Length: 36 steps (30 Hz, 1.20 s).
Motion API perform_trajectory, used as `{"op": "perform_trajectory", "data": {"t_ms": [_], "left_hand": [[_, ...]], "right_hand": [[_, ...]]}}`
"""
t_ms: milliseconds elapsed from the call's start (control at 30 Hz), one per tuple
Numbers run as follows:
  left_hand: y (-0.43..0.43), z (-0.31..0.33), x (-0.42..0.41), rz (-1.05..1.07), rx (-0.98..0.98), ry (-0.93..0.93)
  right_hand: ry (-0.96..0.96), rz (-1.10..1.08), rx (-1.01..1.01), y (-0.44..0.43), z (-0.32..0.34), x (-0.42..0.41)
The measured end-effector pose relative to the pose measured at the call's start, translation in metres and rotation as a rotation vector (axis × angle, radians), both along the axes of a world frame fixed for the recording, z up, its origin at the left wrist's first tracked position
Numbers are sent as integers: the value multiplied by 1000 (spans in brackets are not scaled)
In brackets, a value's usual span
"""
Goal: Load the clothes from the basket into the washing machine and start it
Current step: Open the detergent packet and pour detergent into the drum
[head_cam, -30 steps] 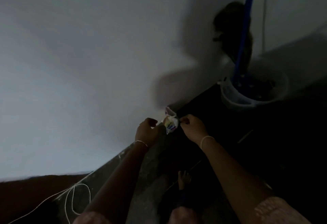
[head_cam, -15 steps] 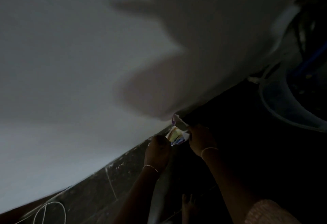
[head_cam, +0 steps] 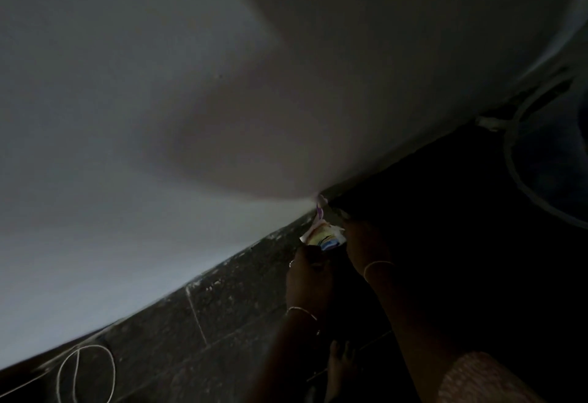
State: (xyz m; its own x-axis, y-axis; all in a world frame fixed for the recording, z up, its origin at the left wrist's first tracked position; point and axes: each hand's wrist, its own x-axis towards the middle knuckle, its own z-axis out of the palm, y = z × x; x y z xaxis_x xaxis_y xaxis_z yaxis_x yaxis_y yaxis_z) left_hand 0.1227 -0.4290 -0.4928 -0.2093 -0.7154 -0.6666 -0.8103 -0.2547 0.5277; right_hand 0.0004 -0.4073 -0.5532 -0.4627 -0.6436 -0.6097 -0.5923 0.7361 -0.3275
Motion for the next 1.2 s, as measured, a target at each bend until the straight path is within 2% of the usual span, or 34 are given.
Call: {"op": "perform_trajectory", "data": {"t_ms": [267,467,633,833,1033,1200], "left_hand": [[0,40,1,111,-23,25],[8,98,14,209,23,63],[32,154,23,346,98,200],[63,235,51,400,81,371],[88,317,97,293,-15,547],[104,389,130,85,-90,679]], "right_hand": [[-56,2,-149,20,53,12],[-98,-196,-241,53,132,32],[-105,-328,-356,75,212,51],[-100,-342,-491,108,303,84],[-61,-286,-671,148,407,120],[101,-191,-764,180,499,142]]}}
